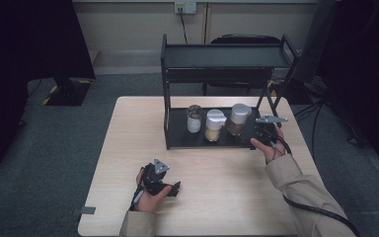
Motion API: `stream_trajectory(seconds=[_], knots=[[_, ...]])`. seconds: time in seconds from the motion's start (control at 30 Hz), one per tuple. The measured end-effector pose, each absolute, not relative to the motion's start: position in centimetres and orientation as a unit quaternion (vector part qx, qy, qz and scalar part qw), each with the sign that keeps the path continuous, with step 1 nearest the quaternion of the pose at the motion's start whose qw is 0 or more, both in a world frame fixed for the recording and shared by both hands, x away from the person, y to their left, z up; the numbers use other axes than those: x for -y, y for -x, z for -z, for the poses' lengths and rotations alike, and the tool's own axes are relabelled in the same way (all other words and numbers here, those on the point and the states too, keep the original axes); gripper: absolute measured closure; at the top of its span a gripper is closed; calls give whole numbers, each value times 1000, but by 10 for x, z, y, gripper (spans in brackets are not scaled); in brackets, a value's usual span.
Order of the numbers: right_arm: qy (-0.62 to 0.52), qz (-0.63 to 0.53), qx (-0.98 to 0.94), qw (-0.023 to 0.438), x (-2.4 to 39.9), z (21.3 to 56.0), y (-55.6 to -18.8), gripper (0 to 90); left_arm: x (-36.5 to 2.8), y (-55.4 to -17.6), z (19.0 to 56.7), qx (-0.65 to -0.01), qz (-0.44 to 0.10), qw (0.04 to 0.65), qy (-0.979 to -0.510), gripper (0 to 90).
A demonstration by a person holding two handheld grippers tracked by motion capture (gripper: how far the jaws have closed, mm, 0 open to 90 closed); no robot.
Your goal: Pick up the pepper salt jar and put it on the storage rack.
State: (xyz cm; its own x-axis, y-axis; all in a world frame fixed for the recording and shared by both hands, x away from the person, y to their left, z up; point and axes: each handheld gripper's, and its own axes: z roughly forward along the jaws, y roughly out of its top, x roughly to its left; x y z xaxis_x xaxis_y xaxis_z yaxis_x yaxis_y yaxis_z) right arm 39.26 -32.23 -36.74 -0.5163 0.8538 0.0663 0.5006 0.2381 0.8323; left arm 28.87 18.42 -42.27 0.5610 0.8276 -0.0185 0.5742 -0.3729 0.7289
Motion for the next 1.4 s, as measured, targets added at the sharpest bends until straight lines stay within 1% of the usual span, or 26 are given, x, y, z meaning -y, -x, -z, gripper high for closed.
stream_trajectory(seconds=[0.87,1.4], knots=[[-407,-448,-775,183,329,370,-364,11,-184,-289,423,-433,-179,355,-809,0],[-397,-458,-775,182,339,381,-344,11,-184,-289,423,-433,-179,355,-809,0]])
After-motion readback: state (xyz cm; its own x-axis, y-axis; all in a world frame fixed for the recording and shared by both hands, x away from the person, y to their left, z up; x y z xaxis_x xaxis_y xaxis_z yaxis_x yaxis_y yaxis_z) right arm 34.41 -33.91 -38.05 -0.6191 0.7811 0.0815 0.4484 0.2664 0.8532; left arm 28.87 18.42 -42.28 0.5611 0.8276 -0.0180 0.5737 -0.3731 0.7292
